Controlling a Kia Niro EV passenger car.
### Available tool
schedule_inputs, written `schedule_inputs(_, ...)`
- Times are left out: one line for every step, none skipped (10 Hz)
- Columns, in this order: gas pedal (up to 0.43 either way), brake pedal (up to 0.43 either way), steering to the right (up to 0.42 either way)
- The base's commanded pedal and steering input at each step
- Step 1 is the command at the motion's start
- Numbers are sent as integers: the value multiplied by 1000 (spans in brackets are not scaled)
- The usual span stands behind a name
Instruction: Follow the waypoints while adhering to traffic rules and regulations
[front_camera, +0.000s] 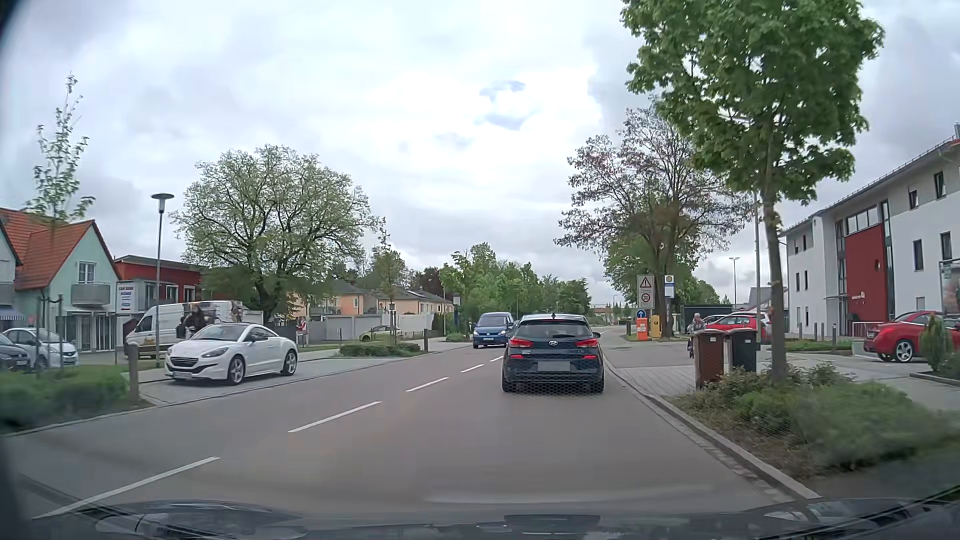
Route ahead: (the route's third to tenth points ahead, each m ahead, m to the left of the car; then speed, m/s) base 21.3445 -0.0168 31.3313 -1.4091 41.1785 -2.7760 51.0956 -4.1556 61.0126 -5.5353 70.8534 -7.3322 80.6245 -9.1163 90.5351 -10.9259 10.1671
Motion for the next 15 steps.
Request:
schedule_inputs(220, 12, 38)
schedule_inputs(220, 6, 38)
schedule_inputs(220, 6, 35)
schedule_inputs(220, 12, 30)
schedule_inputs(220, 6, 28)
schedule_inputs(220, 6, 26)
schedule_inputs(220, 6, 24)
schedule_inputs(220, 12, 21)
schedule_inputs(220, 6, 19)
schedule_inputs(220, 6, 17)
schedule_inputs(220, 12, 15)
schedule_inputs(220, 6, 15)
schedule_inputs(220, 6, 15)
schedule_inputs(228, 12, 15)
schedule_inputs(240, 12, 15)
